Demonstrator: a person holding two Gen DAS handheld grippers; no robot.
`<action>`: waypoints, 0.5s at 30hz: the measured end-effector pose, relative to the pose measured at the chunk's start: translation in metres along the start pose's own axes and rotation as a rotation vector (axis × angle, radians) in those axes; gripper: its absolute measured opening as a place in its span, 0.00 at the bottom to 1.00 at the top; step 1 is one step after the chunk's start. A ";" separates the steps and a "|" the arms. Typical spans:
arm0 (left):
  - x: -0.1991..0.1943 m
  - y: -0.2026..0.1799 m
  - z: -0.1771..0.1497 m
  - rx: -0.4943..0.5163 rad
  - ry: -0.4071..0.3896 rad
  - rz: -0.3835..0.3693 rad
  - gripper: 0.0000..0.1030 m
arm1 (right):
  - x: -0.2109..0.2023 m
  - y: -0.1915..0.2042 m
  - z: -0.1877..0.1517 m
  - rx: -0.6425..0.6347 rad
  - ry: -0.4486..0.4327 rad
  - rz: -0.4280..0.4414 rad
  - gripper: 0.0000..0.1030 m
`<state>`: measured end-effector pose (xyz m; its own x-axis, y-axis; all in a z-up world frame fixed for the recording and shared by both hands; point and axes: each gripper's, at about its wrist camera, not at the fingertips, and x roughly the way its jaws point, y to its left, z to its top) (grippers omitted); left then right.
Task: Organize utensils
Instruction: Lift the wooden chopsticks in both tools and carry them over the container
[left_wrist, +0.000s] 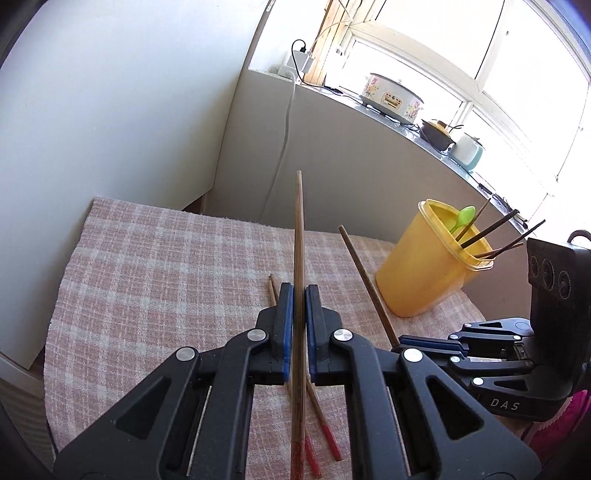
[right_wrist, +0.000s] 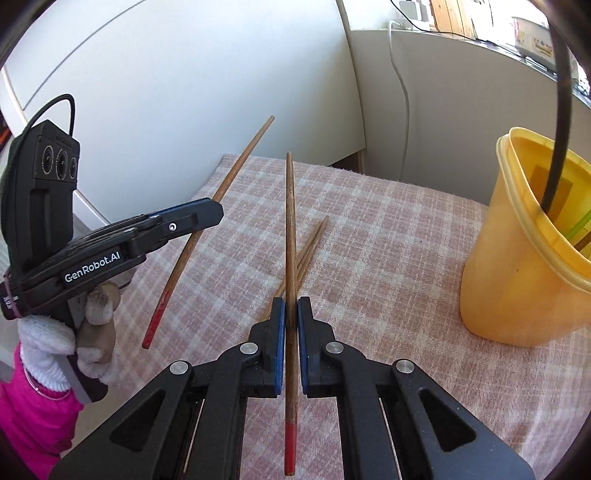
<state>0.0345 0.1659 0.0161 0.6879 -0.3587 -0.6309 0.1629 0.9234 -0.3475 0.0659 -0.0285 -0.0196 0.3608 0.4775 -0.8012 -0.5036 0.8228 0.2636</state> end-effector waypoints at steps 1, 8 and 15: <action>-0.002 -0.005 0.001 0.003 -0.009 -0.008 0.05 | -0.006 0.000 -0.002 -0.001 -0.012 0.003 0.05; 0.003 -0.026 0.012 0.029 -0.057 -0.072 0.05 | -0.048 -0.002 -0.015 0.008 -0.102 -0.011 0.05; 0.022 -0.063 0.030 0.044 -0.107 -0.129 0.05 | -0.085 -0.016 -0.029 0.042 -0.177 -0.045 0.05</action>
<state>0.0608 0.1042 0.0447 0.7306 -0.4603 -0.5044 0.2839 0.8765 -0.3887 0.0203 -0.0915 0.0284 0.5165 0.4840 -0.7064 -0.4518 0.8548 0.2553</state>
